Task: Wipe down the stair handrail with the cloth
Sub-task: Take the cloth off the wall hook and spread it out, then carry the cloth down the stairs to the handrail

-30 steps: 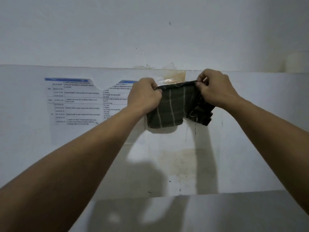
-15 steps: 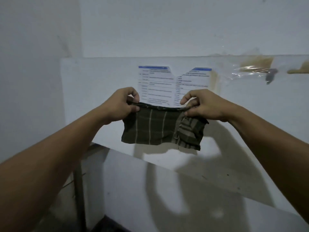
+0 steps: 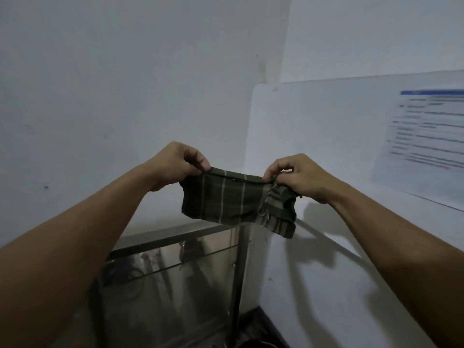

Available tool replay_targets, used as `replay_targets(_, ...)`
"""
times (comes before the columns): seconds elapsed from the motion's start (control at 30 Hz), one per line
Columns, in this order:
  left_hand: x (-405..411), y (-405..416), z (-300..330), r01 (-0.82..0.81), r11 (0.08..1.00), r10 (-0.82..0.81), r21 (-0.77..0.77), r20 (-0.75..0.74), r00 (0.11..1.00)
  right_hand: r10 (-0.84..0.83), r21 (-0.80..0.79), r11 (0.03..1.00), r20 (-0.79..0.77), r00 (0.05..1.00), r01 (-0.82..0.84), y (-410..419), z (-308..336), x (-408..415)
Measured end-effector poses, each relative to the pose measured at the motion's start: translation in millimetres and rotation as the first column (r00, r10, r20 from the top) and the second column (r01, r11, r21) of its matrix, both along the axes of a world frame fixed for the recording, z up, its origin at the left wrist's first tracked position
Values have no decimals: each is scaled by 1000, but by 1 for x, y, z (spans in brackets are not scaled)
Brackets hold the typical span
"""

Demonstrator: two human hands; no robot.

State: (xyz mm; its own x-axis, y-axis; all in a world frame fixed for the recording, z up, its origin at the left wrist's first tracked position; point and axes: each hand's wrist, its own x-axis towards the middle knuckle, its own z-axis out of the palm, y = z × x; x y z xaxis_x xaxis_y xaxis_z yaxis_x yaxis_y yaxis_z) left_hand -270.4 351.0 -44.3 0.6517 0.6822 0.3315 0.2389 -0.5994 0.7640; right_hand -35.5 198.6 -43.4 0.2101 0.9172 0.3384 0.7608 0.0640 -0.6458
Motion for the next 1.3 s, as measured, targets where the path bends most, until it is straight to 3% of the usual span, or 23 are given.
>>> replay_targets(0.13,-63,44,-5,-107,994,107,-38,-11,994,110,-27,993,-82,991,-112,71,-4,-46)
replay_targets(0.4,-188,90,-26,-436,900,431,18,128,893,369,72,927,24,929,-369,197,-14,-153)
replay_targets(0.67,-304,93,-37,-681,718,680,145,58,730,640,16,757,187,745,-654,296,-28,-269)
replay_targets(0.83,-361,90,-49,-799,532,834,280,-10,551,739,44,620,301,602,-783,348,-38,-345)
replay_targets(1.03,-414,63,-60,-876,293,956,383,-119,267,819,74,374,441,366,-925,383,-50,-435)
replay_targets(1.3,-456,-22,-88,-884,57,965,464,-252,-71,915,-30,52,401,36,-998,374,-84,-546)
